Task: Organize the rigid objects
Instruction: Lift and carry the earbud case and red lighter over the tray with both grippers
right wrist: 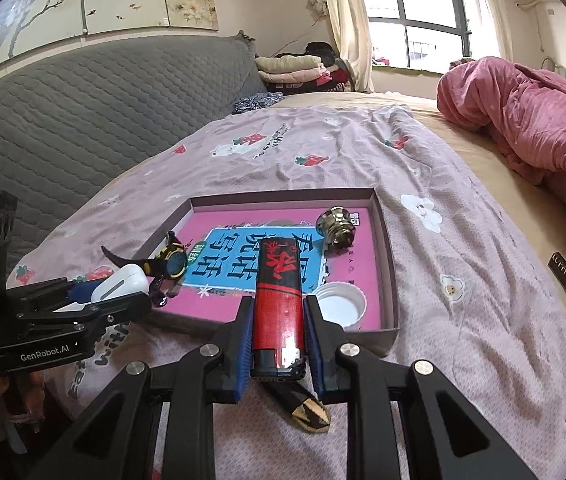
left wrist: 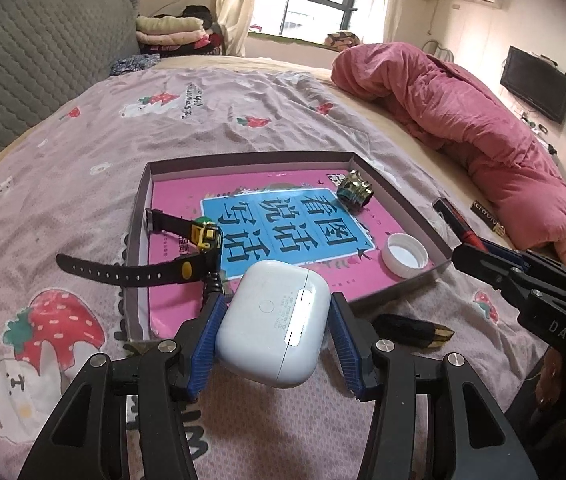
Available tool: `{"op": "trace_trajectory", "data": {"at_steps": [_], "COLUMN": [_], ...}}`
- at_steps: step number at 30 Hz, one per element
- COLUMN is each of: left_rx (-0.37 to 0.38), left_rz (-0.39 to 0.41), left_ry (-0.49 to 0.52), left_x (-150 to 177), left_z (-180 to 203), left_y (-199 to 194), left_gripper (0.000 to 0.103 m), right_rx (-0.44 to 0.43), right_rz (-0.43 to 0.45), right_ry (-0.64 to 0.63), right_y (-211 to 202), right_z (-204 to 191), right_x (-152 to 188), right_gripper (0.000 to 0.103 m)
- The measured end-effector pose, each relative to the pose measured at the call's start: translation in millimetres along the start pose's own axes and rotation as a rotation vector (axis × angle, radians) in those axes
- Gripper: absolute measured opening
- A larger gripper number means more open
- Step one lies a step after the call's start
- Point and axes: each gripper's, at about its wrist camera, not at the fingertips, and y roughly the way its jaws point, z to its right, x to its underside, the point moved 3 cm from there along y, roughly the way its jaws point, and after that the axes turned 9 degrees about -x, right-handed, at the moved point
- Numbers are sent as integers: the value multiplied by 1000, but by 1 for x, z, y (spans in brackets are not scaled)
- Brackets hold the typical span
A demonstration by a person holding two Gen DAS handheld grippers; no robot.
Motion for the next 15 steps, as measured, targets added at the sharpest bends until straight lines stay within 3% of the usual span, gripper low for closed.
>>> {"op": "trace_trajectory", "data": {"at_steps": [15], "left_rx": [-3], "left_rz": [-3], "left_ry": [-30], "left_x": [-14], "left_z": [-8], "left_y": [24], "left_gripper": [54], "right_rx": [28], "right_rz": [10], "right_ry": [15], "right_y": [8], "right_z": [15], "right_x": [-10], "right_gripper": [24]}}
